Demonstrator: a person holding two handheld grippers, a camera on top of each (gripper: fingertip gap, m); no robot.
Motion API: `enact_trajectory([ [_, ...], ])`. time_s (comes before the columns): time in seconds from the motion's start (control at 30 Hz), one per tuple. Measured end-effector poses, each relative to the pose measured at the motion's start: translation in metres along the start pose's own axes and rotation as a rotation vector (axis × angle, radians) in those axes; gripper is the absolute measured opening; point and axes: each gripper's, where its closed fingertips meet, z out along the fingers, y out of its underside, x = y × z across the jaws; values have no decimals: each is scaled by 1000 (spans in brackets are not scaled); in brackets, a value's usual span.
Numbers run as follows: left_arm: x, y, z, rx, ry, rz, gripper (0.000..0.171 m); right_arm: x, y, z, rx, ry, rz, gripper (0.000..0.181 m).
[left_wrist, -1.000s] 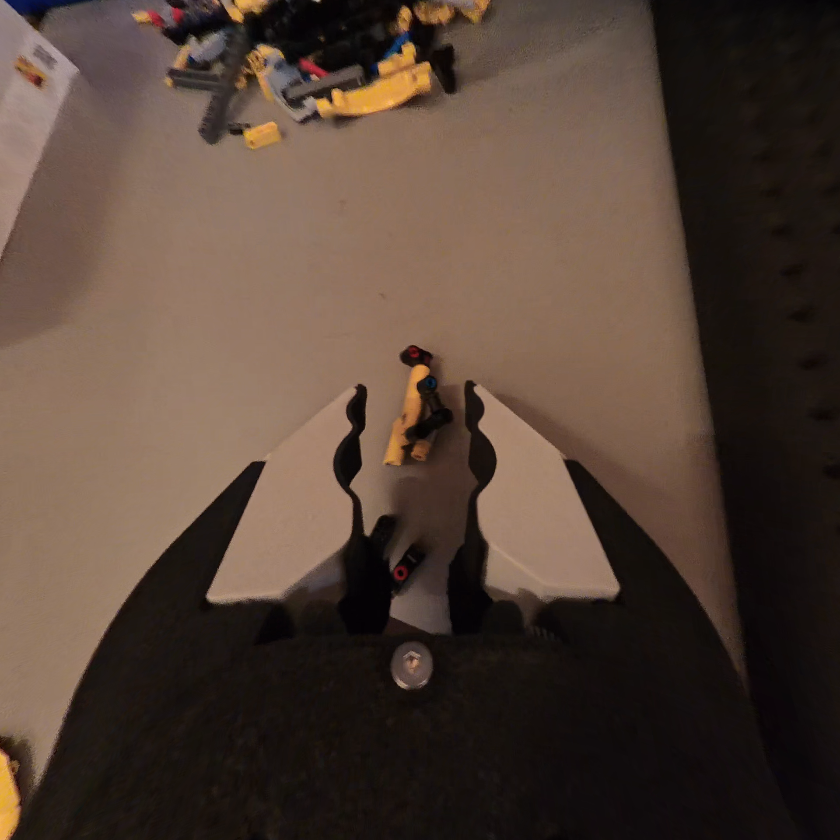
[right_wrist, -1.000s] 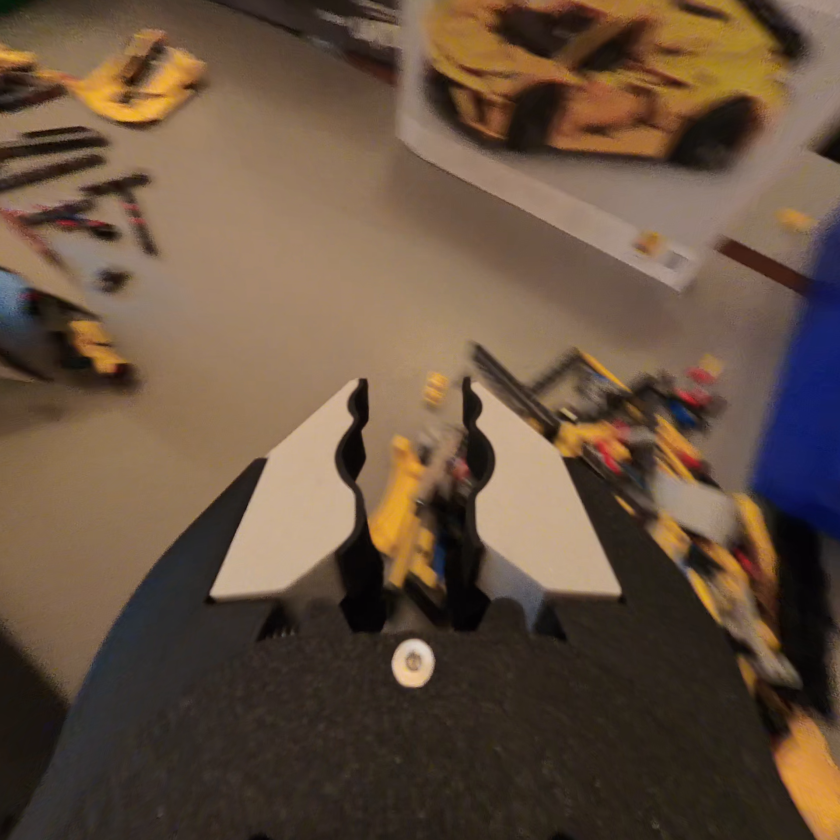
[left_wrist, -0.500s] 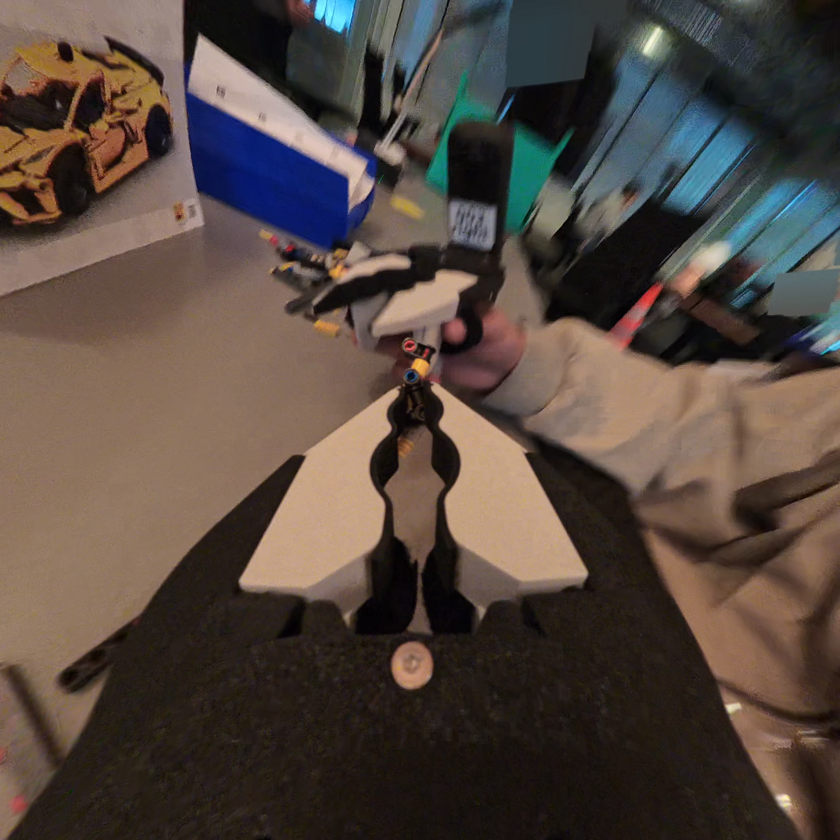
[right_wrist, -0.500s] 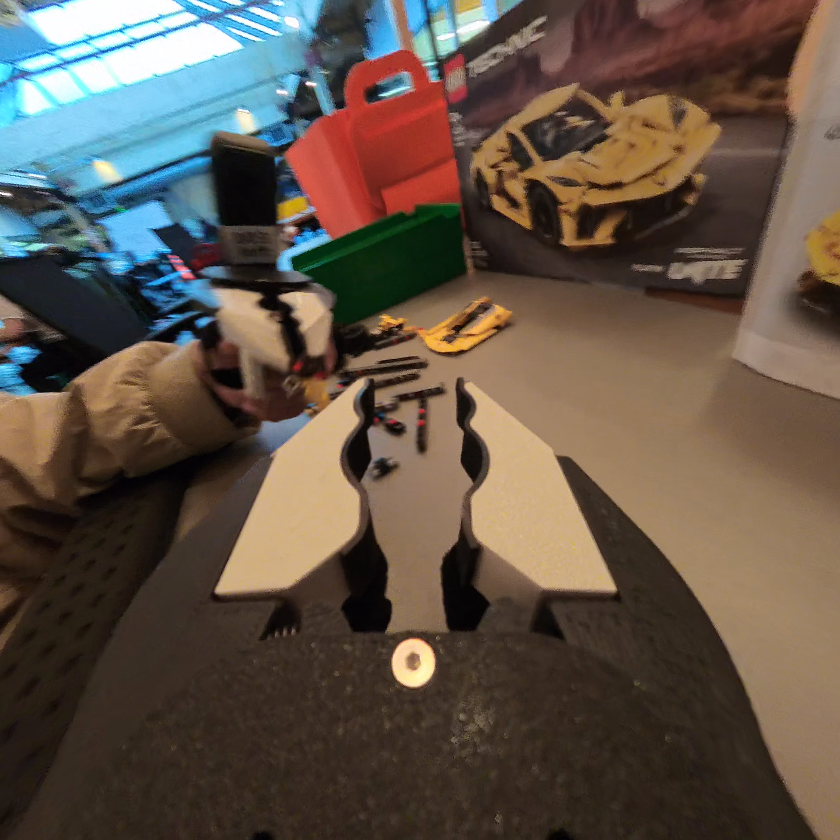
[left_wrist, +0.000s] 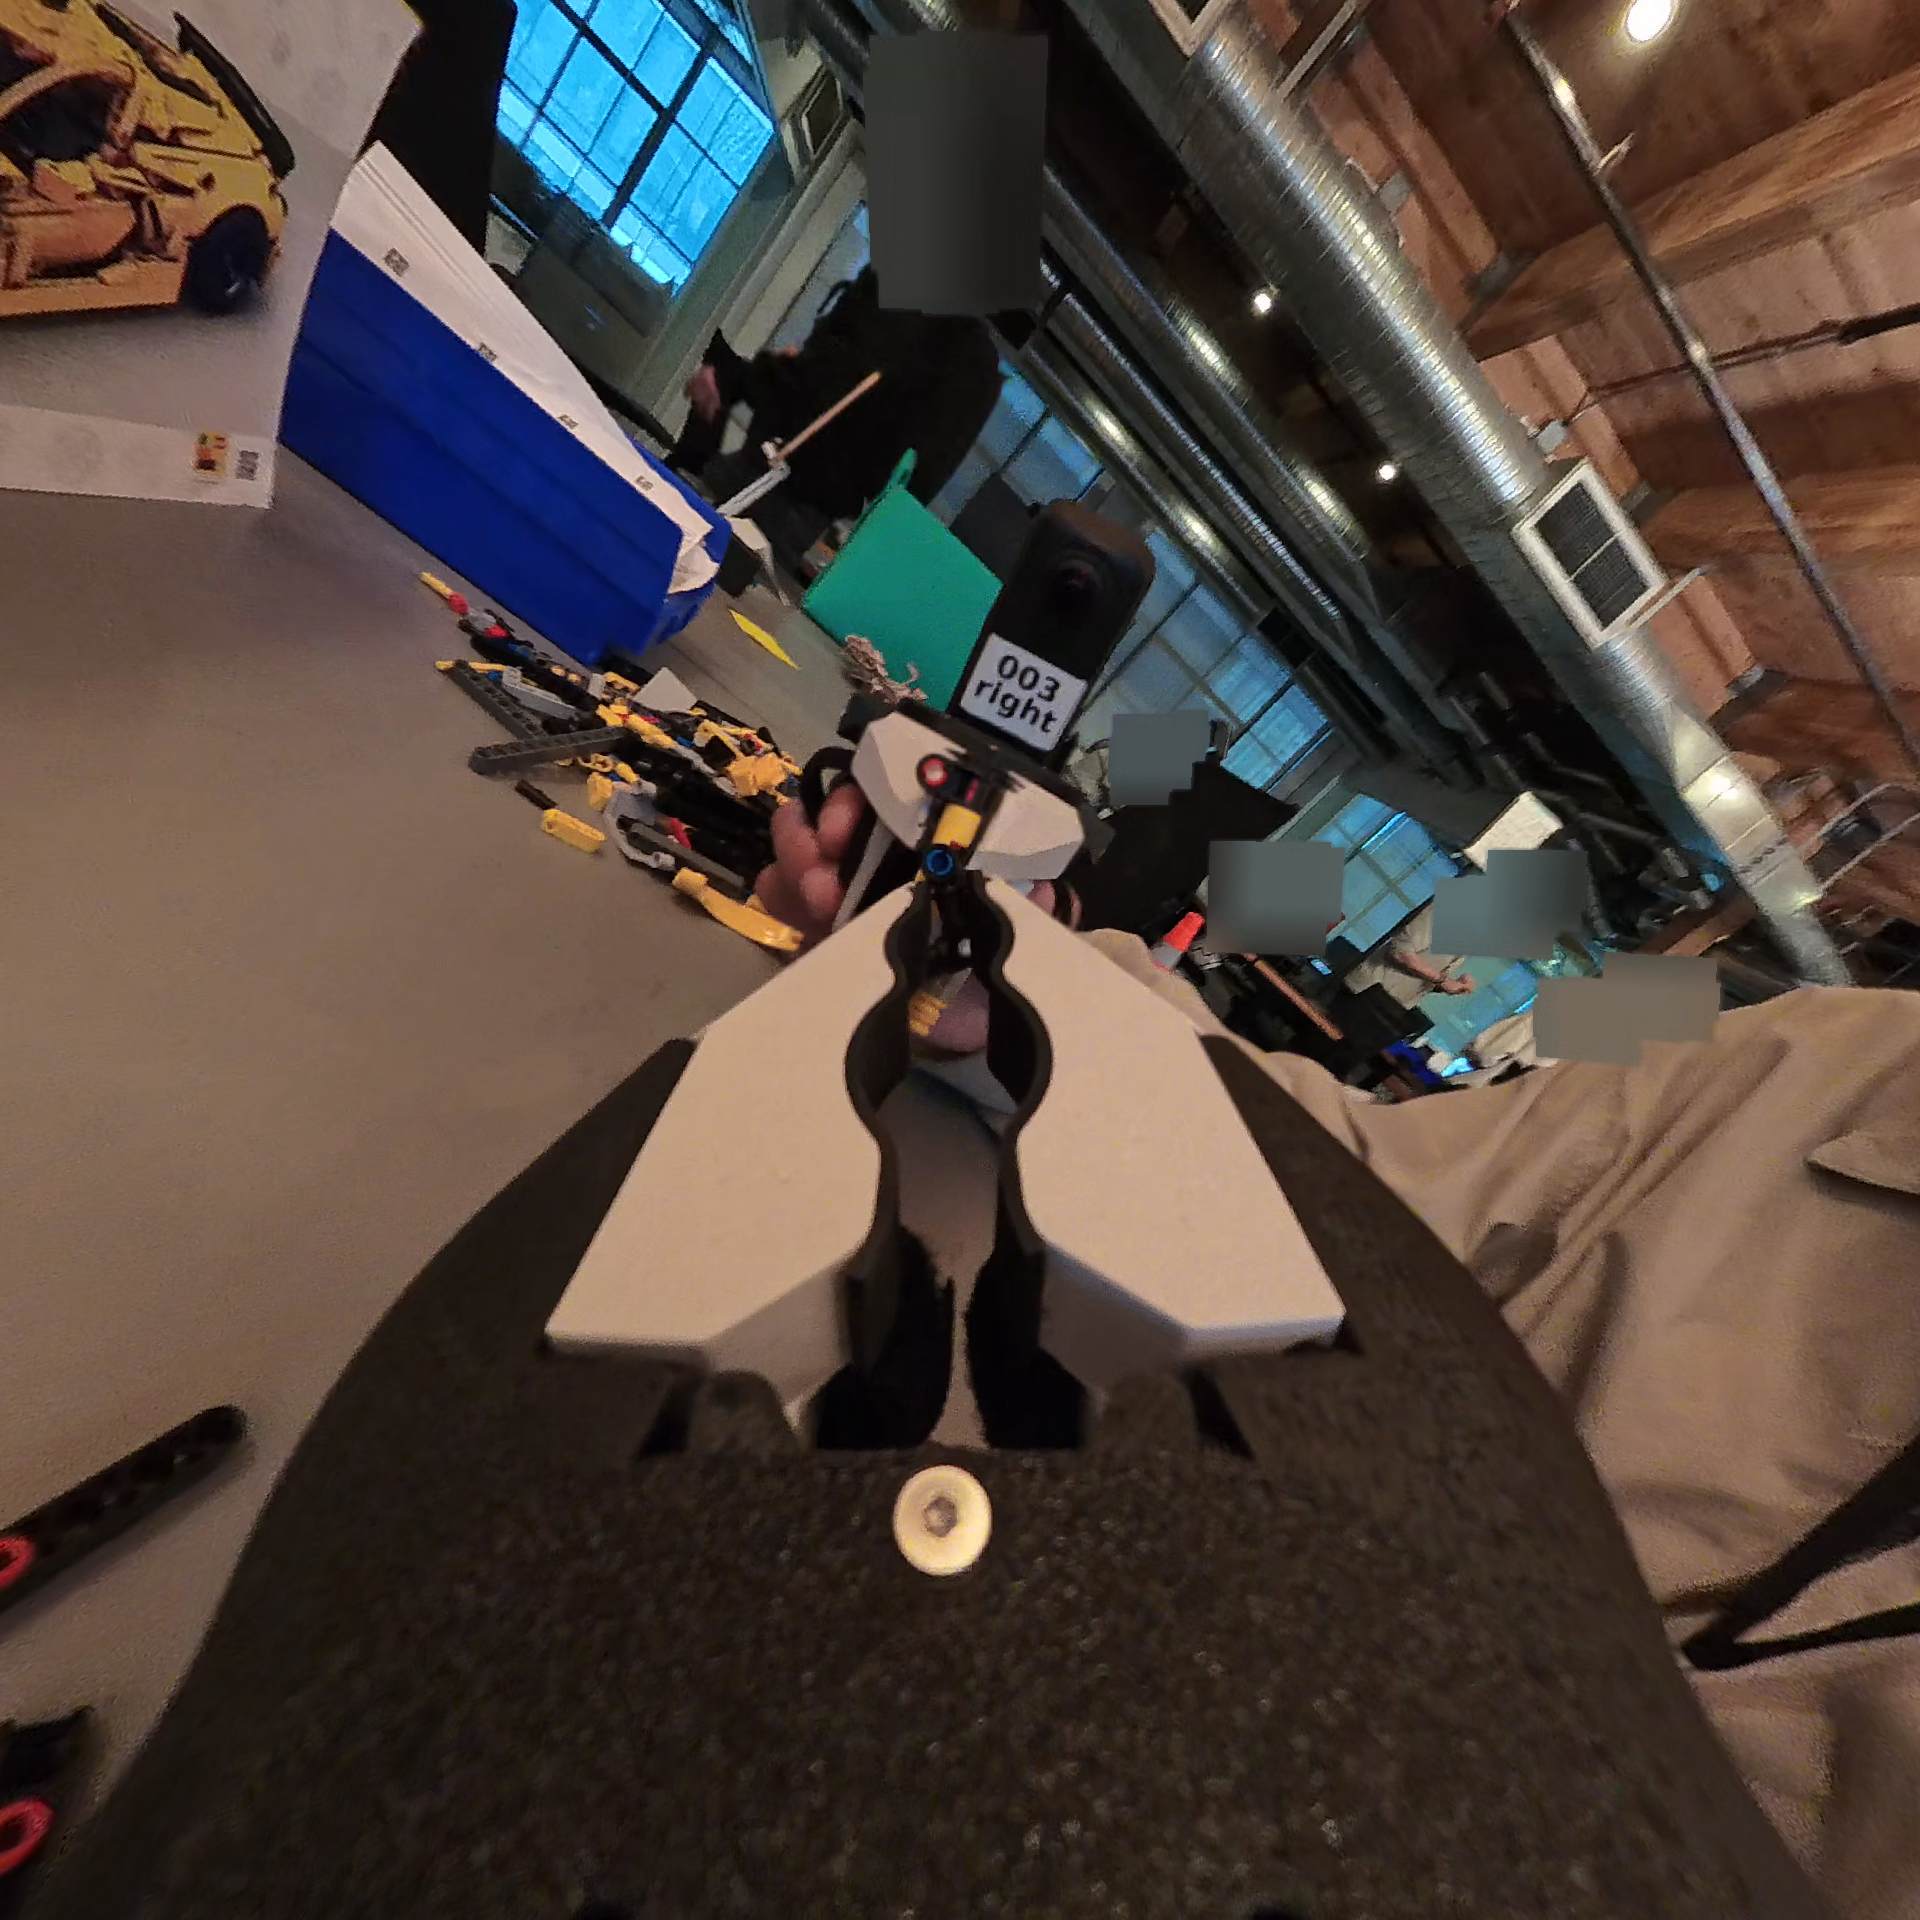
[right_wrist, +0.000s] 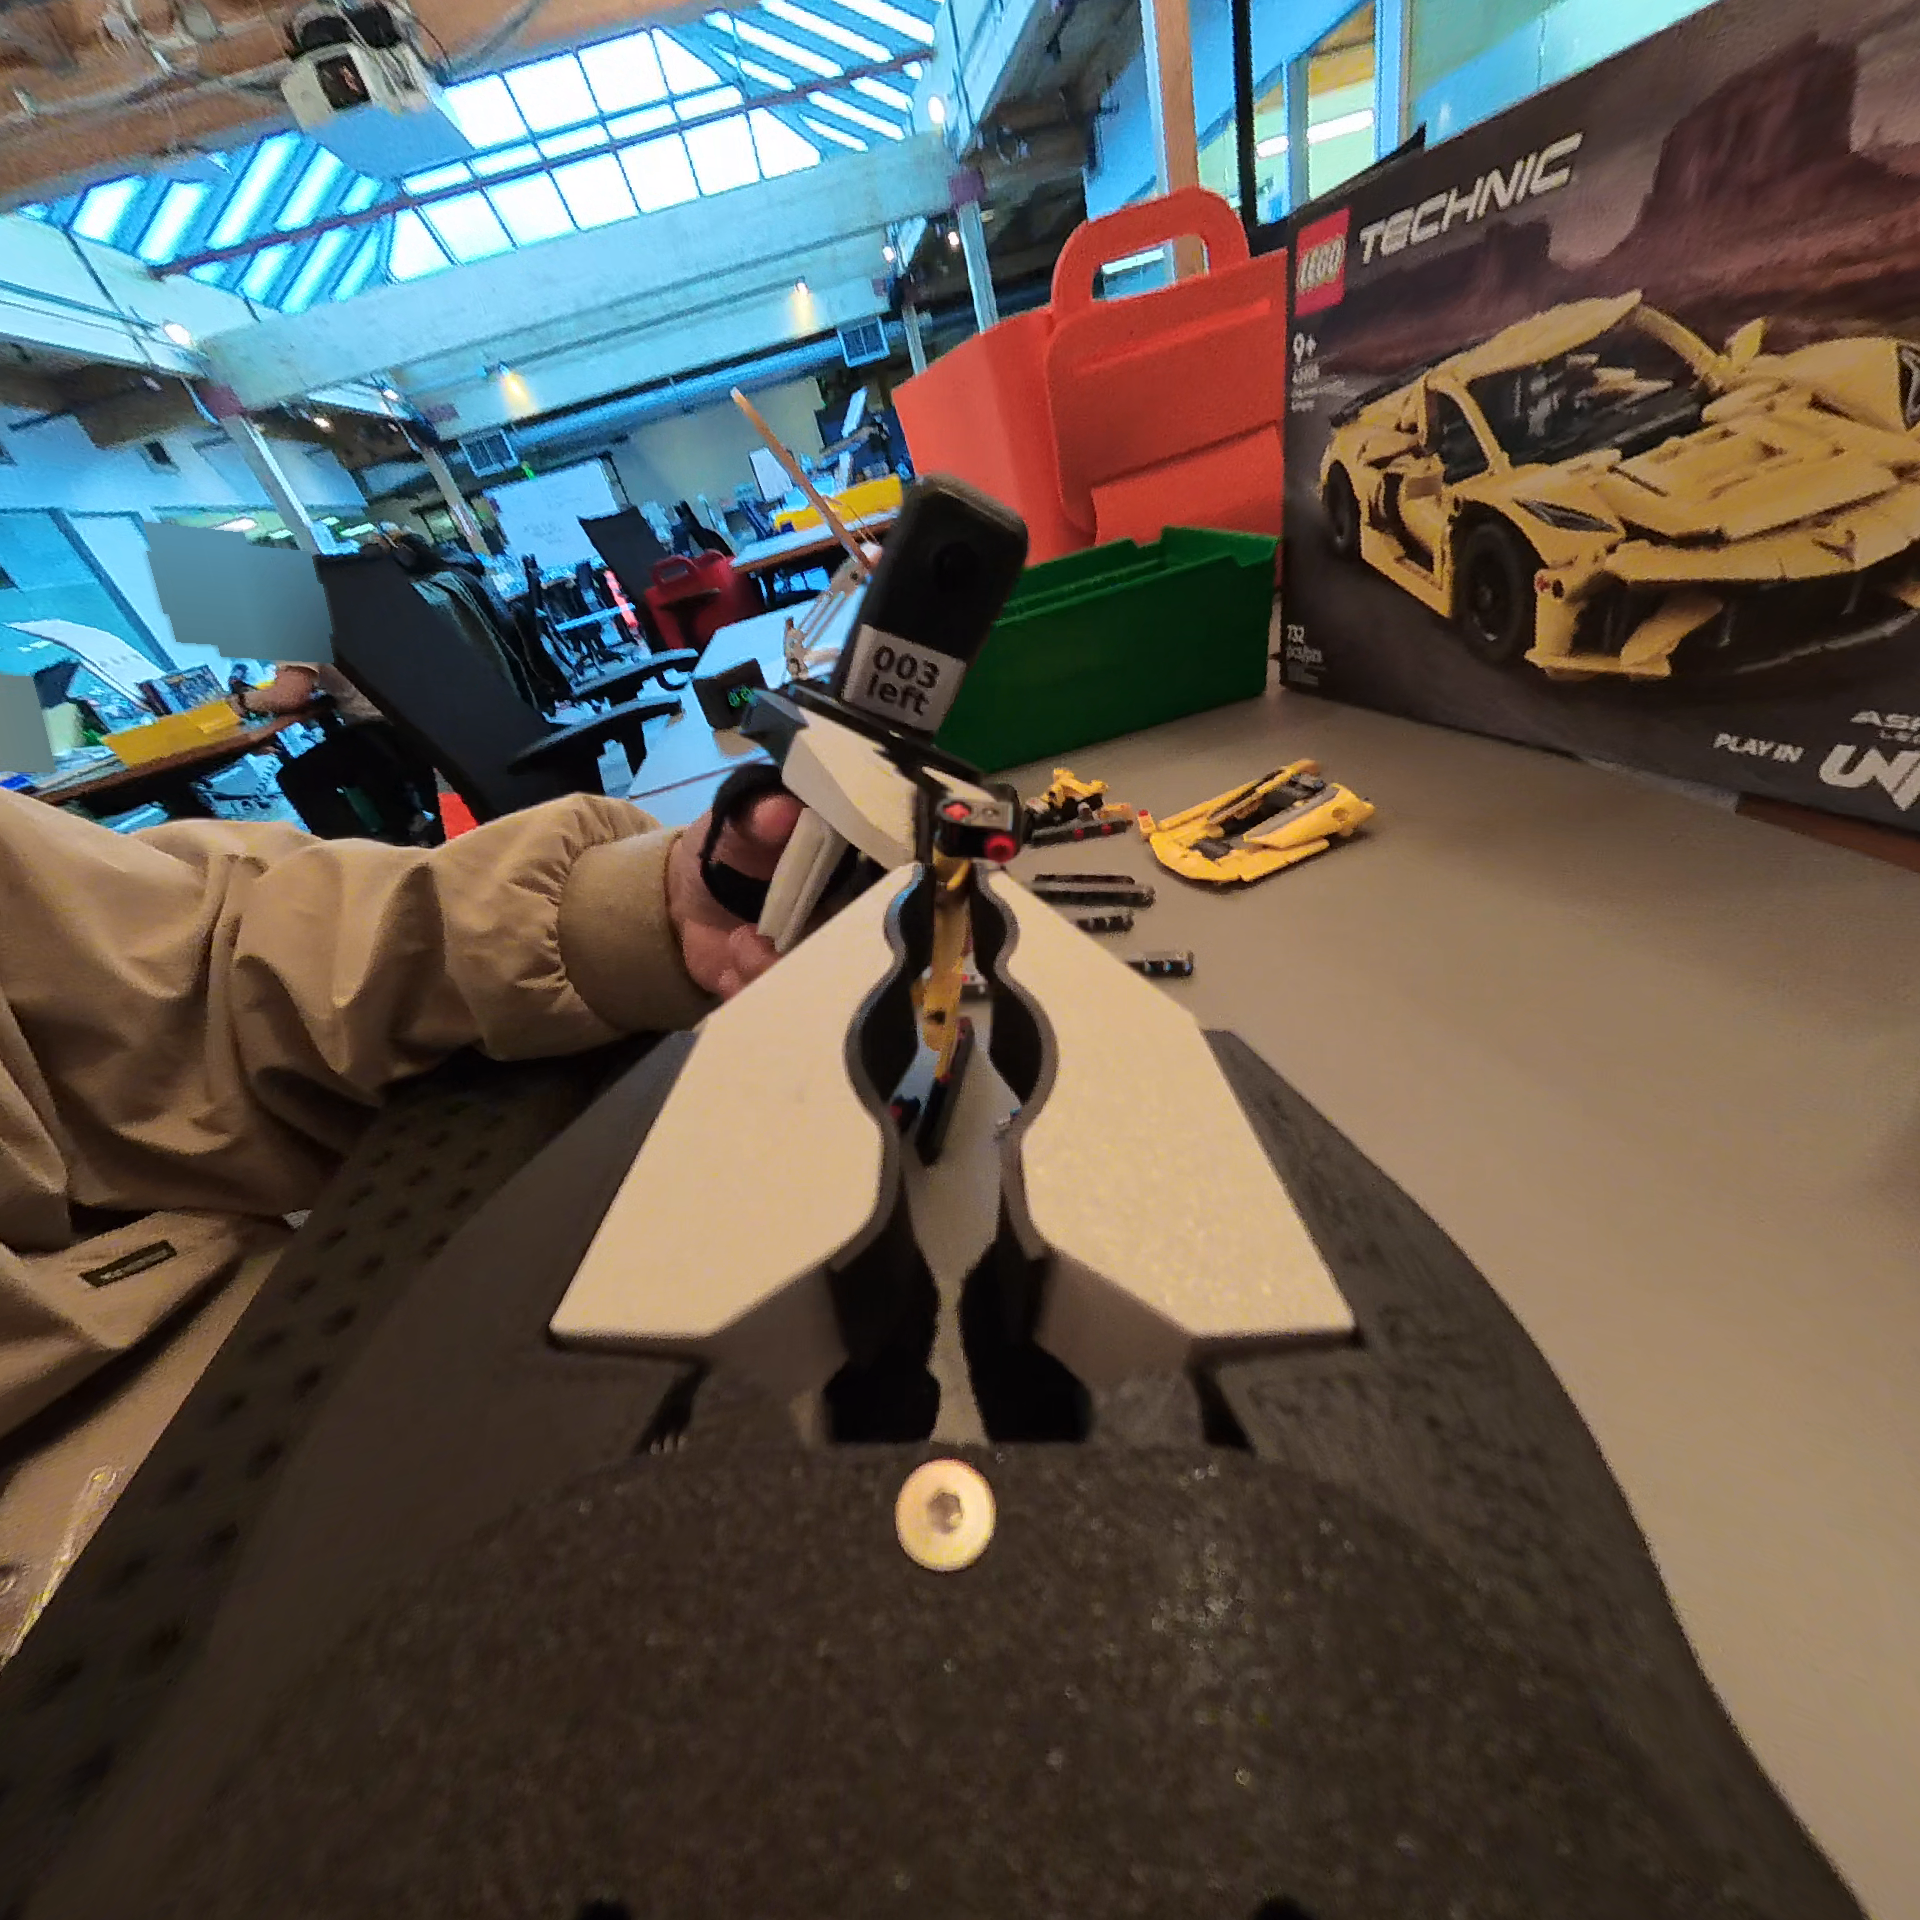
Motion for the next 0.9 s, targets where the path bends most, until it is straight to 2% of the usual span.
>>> enact_trajectory([
  [0.13,-1,2,1,-36,-59,121,19,3,4,-2,-28,17,10,6],
  [0.27,-2,9,4,-69,-106,194,16,0,7,0,-41,-15,55,6],
  [0.47,-6,-5,-1,19,-121,160,6,3,5,1,-7,10,32,12],
  [0.53,-6,-2,1,14,-101,138,6,6,6,-1,-16,29,7,3],
  [0.77,-11,3,8,9,-142,161,7,12,9,-8,-51,73,-37,1],
  [0.9,-10,3,12,21,-146,173,7,12,7,-12,-32,63,-2,1],
])
